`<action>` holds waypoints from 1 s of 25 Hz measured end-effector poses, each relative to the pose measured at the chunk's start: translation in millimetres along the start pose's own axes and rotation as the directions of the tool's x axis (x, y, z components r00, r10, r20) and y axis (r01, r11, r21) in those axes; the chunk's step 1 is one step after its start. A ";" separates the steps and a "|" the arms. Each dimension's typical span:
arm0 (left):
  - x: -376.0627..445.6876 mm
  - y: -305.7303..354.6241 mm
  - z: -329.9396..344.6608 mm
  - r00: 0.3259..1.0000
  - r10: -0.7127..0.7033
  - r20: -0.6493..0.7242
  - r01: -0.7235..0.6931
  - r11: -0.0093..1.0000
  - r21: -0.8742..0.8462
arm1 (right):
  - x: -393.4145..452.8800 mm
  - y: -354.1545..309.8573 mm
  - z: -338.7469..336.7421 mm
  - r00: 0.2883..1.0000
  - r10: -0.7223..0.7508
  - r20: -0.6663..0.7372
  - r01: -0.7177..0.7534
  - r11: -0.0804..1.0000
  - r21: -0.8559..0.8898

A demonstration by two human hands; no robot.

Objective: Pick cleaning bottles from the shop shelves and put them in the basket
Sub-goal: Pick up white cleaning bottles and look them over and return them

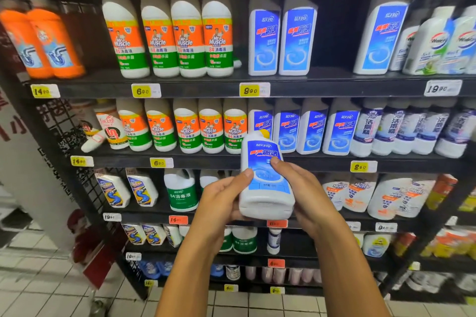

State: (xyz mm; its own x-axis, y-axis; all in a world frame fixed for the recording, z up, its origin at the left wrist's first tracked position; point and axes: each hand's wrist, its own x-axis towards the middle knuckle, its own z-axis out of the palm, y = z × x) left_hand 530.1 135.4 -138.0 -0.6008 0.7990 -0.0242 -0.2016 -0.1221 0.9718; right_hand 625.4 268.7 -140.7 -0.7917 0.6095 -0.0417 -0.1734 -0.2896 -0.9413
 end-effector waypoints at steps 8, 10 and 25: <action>3.6 -6.1 18.7 0.995 0.000 -0.097 0.003 0.999 0.036 | 1.5 -1.4 -10.4 0.999 0.008 -0.032 -0.009 0.999 -0.047; 3.4 -6.5 19.2 0.998 0.015 -0.068 -0.013 1.000 0.021 | 0.7 -2.2 -12.9 1.000 -0.008 -0.029 0.007 0.999 -0.049; 7.8 -43.2 12.0 0.989 0.135 0.066 -0.135 0.991 -0.002 | -17.2 11.3 -34.5 0.964 -0.239 0.114 0.242 0.970 -0.008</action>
State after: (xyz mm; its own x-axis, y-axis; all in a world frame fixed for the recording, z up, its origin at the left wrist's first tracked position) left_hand 543.4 153.9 -177.4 -0.5706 0.8120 0.1229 -0.1201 -0.2306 0.9656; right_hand 657.3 280.4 -162.2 -0.7887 0.5727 0.2235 -0.3553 -0.1280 -0.9259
